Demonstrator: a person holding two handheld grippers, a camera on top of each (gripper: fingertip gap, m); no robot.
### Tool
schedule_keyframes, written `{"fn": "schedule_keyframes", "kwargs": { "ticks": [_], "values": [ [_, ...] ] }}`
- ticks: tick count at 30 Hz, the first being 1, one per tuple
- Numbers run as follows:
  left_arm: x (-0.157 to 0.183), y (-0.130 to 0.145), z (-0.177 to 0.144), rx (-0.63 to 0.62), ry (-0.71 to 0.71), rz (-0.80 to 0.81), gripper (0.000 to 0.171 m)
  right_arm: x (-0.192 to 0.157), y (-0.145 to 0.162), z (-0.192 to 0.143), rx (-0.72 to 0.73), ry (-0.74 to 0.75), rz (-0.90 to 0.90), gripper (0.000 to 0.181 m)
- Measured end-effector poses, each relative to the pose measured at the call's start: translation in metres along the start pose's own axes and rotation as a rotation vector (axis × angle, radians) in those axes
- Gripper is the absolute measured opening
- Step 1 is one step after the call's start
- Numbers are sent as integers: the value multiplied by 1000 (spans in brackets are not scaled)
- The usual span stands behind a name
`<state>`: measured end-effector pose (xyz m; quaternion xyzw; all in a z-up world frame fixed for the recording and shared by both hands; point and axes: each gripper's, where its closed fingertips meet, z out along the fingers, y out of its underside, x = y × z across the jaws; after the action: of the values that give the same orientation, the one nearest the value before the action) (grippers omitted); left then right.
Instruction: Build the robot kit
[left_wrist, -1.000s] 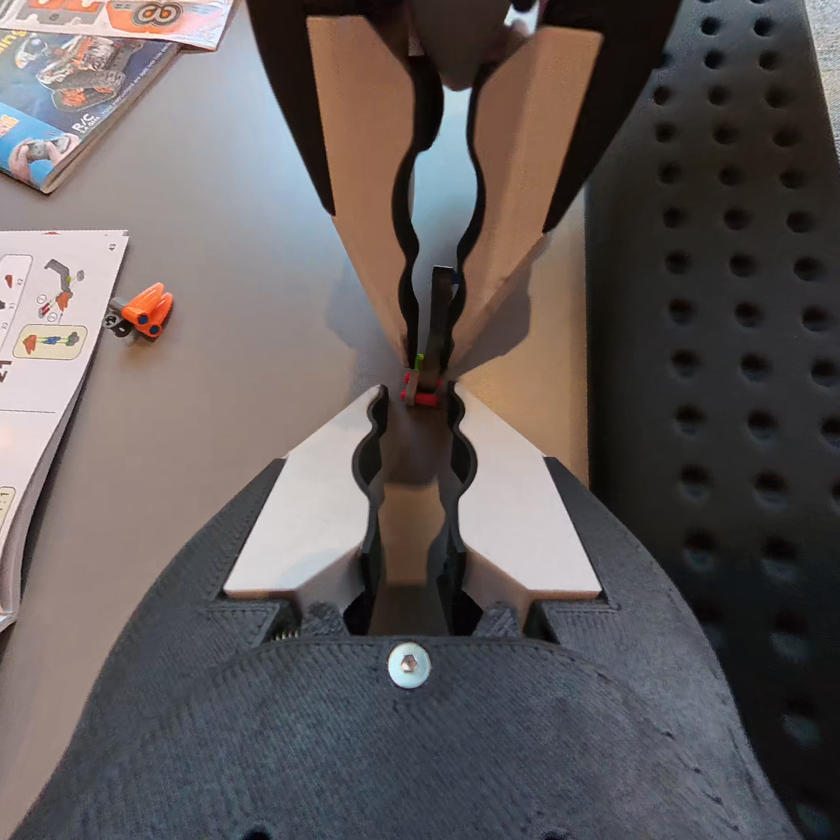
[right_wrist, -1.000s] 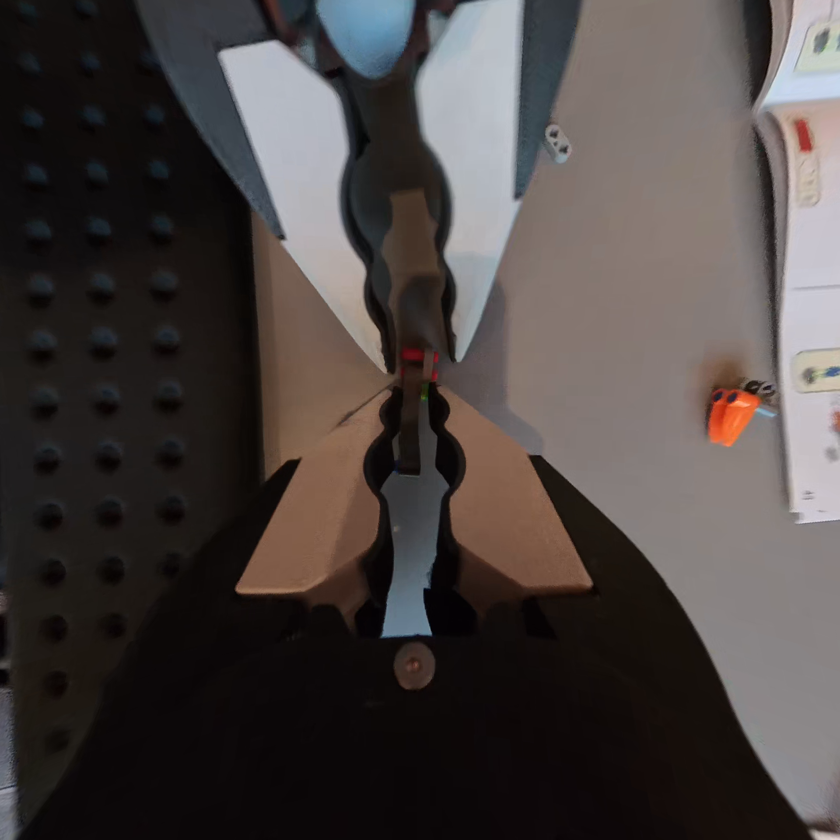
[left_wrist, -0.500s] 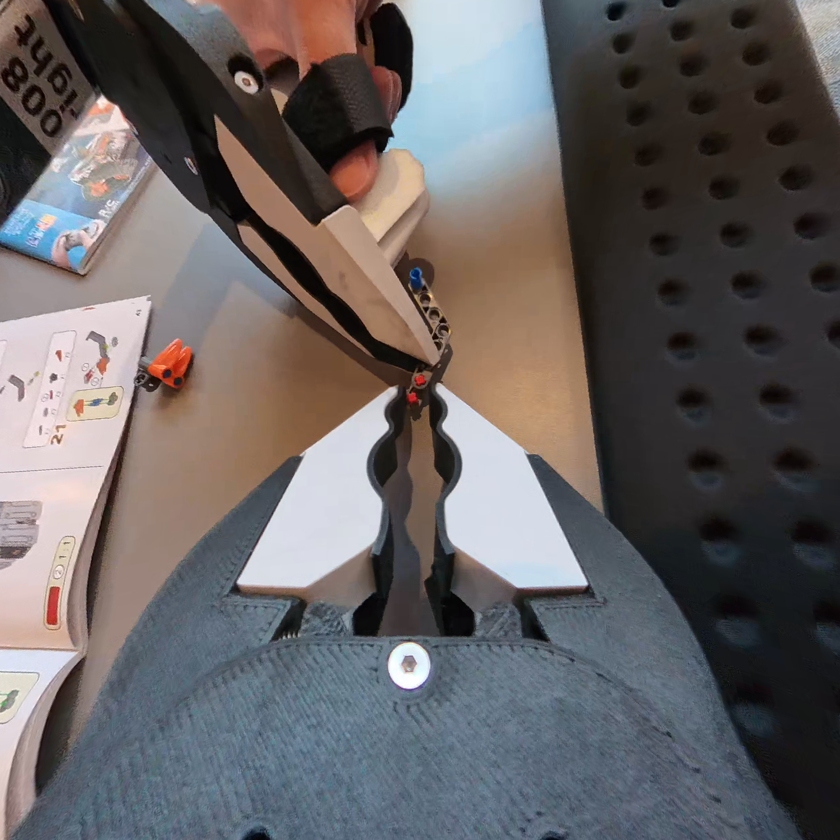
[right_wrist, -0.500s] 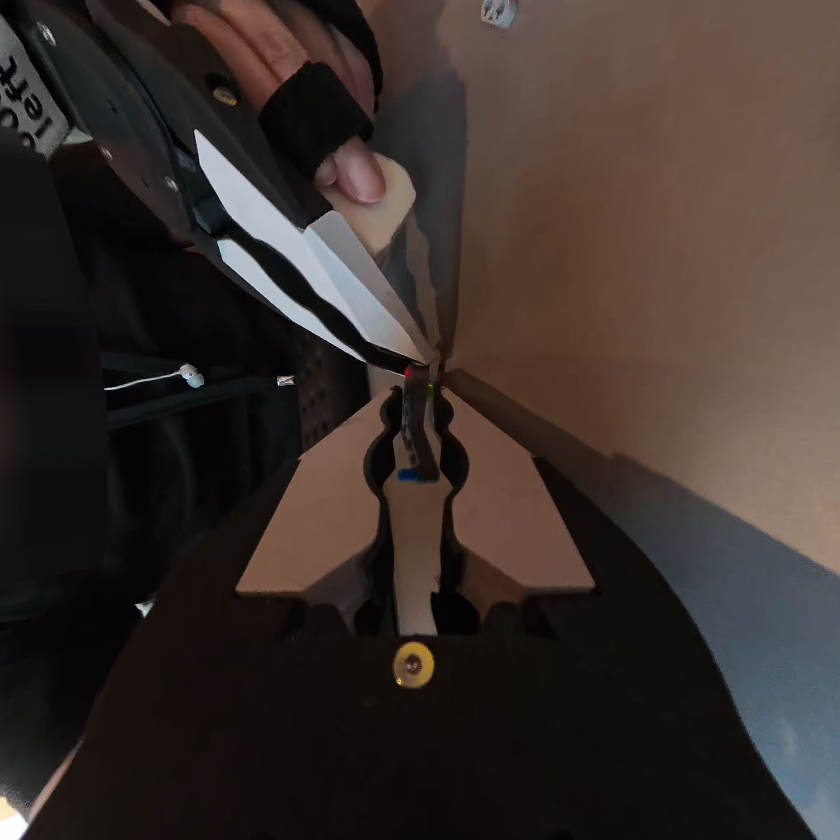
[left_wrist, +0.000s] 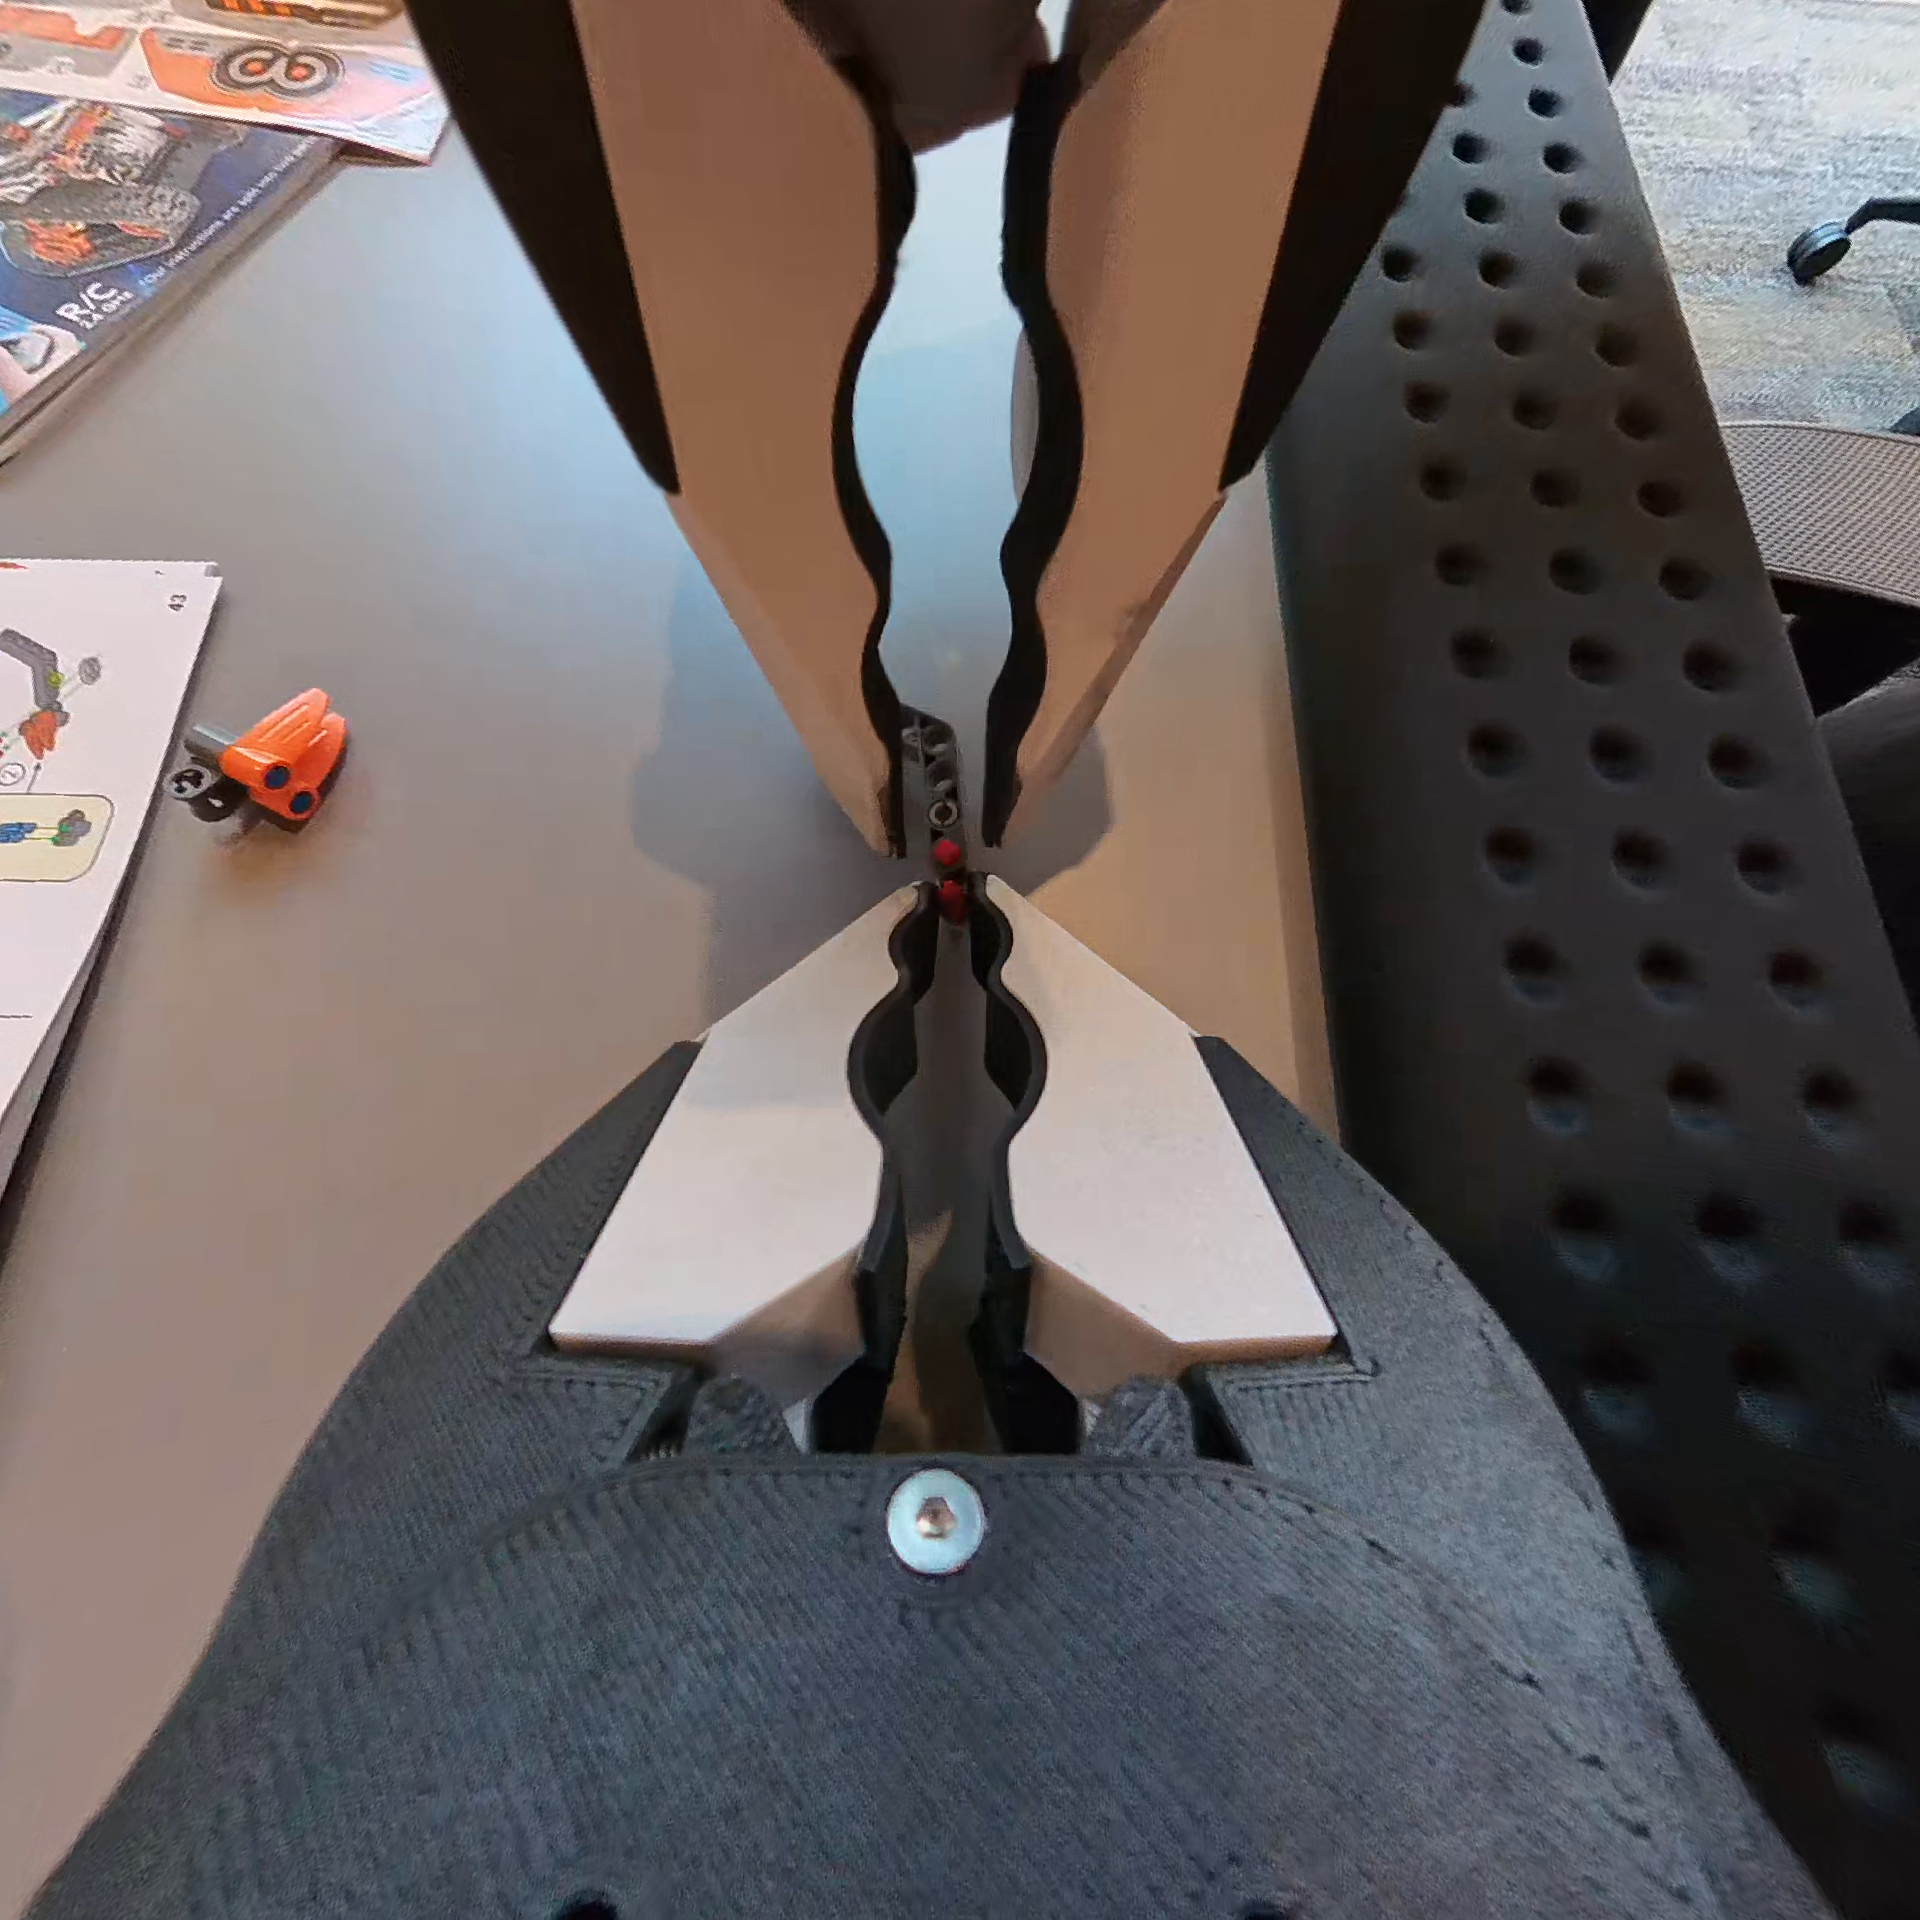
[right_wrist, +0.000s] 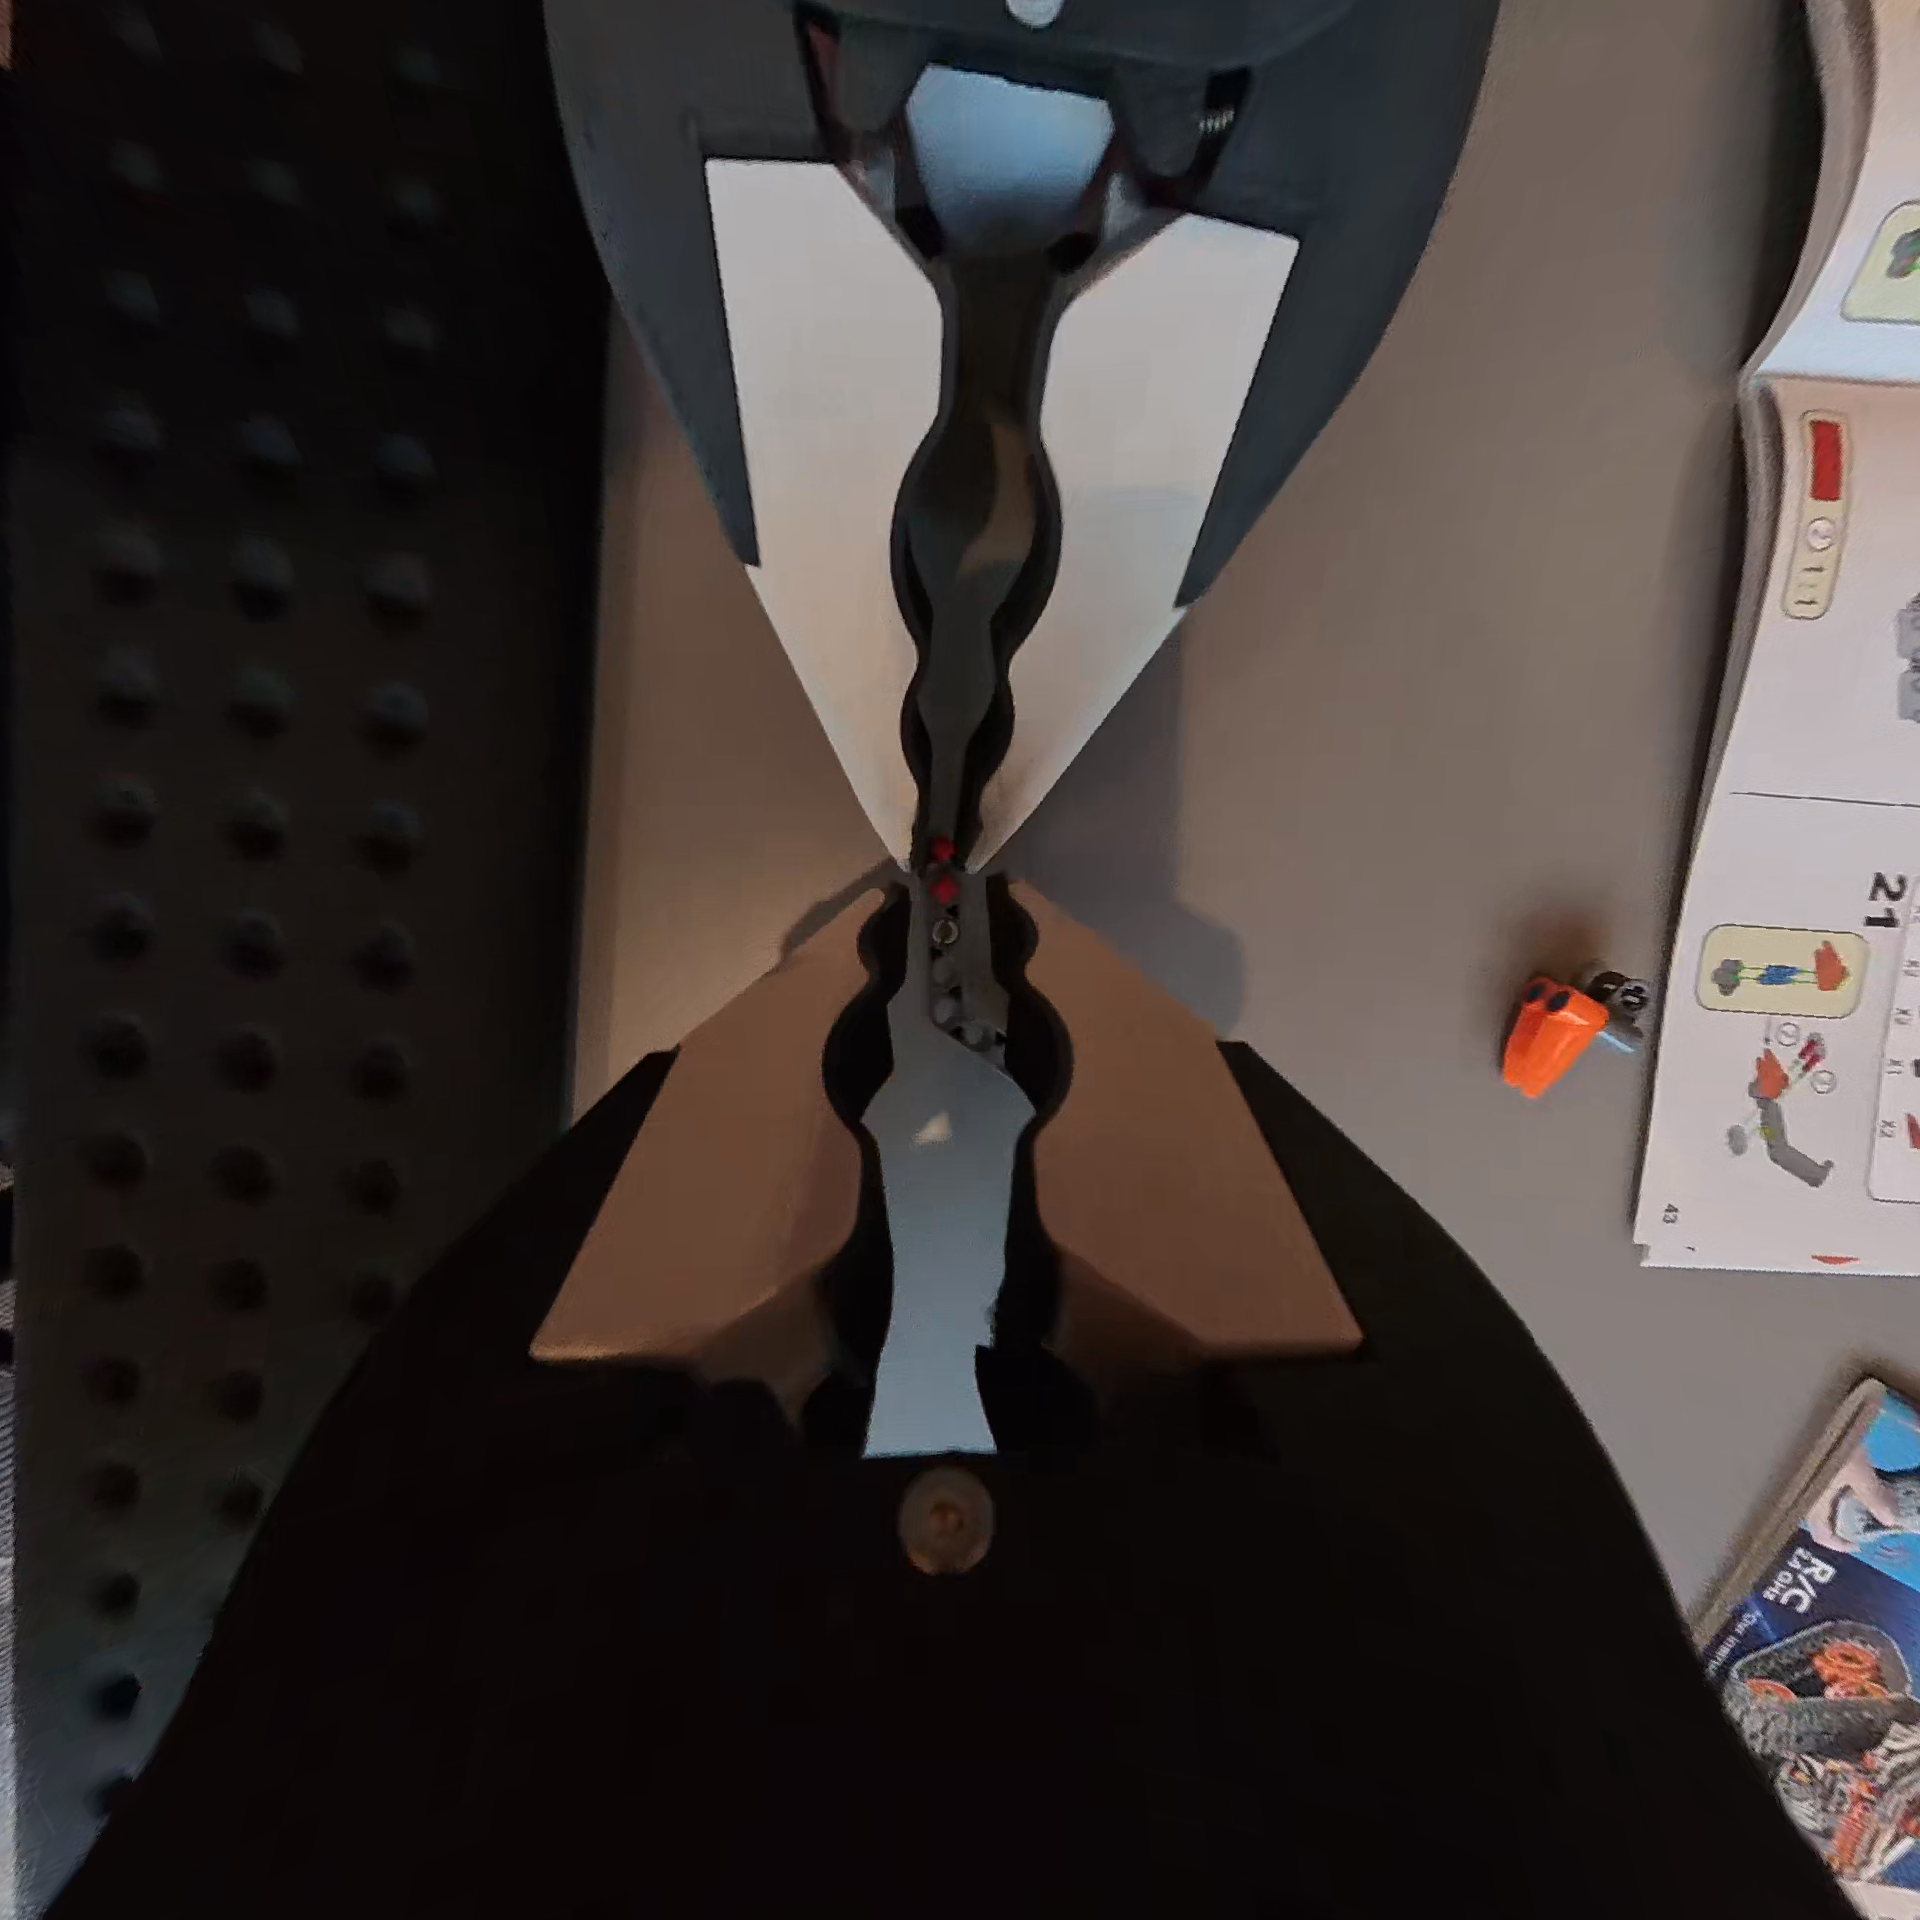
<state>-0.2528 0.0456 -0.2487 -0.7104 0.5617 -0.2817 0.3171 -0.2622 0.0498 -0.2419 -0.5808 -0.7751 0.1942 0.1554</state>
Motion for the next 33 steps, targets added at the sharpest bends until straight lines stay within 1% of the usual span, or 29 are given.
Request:
{"fn": "schedule_keyframes", "kwargs": {
  "ticks": [4,11,14,15,19,24,26,28,30,33],
  "values": [
    [1,1,0,-4,-10,17,5,-2,2,3,-45,-27,-12,8],
    [2,2,0,2,1,11,6,-3,3,4,-86,-43,6,7],
    [1,7,-5,-19,-10,-10,18,-2,4,4,-136,-20,-15,7],
    [1,9,-9,-17,-15,-21,19,-2,4,4,-150,-16,-21,7],
    [1,10,-19,30,-28,-58,14,-1,3,5,-177,-30,-12,7],
    [3,4,-11,37,1,-75,14,1,4,5,-230,-37,-7,7],
    [1,4,-7,25,-15,-75,12,1,5,5,-244,-41,-11,7],
    [-3,6,-5,17,-40,-68,8,0,5,5,-246,-48,-12,7],
    [-3,7,-4,14,-36,-69,5,0,5,4,-251,-45,-10,8],
    [-2,9,-5,5,-33,-61,6,0,5,5,-238,-45,-12,8]
  ]
}}
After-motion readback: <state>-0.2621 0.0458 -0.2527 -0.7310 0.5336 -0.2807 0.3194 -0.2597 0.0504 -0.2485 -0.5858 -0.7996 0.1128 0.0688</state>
